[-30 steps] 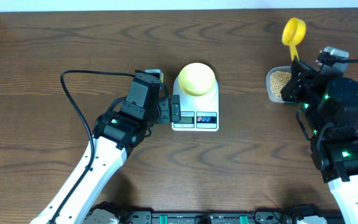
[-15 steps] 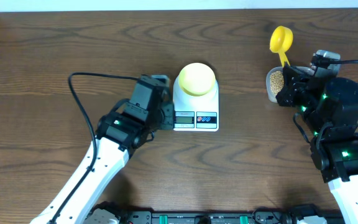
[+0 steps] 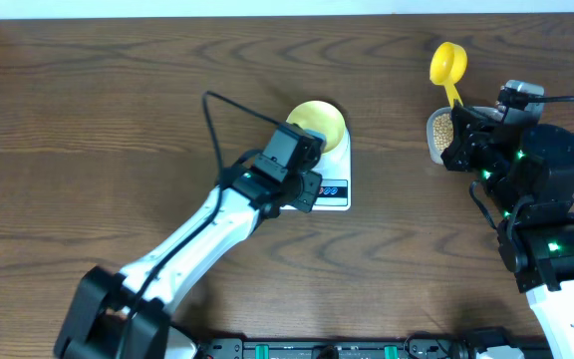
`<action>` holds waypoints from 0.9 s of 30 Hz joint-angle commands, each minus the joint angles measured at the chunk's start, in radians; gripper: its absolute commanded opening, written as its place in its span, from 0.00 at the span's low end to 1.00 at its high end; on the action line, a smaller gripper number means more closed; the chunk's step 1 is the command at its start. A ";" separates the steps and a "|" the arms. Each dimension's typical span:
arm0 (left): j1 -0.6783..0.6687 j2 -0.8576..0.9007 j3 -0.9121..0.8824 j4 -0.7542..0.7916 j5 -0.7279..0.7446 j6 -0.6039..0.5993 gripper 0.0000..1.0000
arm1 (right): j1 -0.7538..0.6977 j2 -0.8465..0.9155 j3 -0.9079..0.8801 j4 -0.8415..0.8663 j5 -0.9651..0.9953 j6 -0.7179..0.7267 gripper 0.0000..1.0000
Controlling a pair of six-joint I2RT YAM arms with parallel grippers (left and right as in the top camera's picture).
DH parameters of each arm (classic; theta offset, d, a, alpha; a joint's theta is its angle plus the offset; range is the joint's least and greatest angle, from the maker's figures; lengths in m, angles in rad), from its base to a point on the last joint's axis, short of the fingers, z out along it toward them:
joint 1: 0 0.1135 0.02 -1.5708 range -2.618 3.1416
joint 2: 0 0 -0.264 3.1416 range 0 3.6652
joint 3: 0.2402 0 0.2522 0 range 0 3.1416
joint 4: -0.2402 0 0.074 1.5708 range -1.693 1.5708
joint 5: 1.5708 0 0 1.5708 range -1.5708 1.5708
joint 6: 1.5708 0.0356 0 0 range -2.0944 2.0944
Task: Scoop item into bowl and weigh 50g on scale
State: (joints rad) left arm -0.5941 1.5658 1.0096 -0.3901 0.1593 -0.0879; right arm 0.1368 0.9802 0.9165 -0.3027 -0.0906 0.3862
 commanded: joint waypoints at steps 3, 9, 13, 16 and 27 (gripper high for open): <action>-0.010 0.084 0.000 0.072 0.010 0.138 0.07 | -0.002 0.000 0.018 0.000 0.011 0.009 0.01; -0.010 0.165 0.000 0.131 0.010 0.163 0.07 | -0.002 0.000 0.018 0.003 0.044 0.009 0.01; -0.010 0.178 0.000 0.123 0.010 0.163 0.07 | -0.002 0.000 0.018 0.003 0.044 0.009 0.01; -0.015 0.182 0.000 0.119 0.010 0.163 0.07 | -0.002 0.000 0.018 0.003 0.044 0.009 0.01; -0.052 0.208 0.000 0.124 0.013 0.158 0.07 | -0.002 0.000 0.018 0.003 0.043 0.010 0.01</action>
State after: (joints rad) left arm -0.6422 1.7580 1.0096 -0.2649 0.1596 0.0570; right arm 0.1368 0.9802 0.9165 -0.3019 -0.0555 0.3866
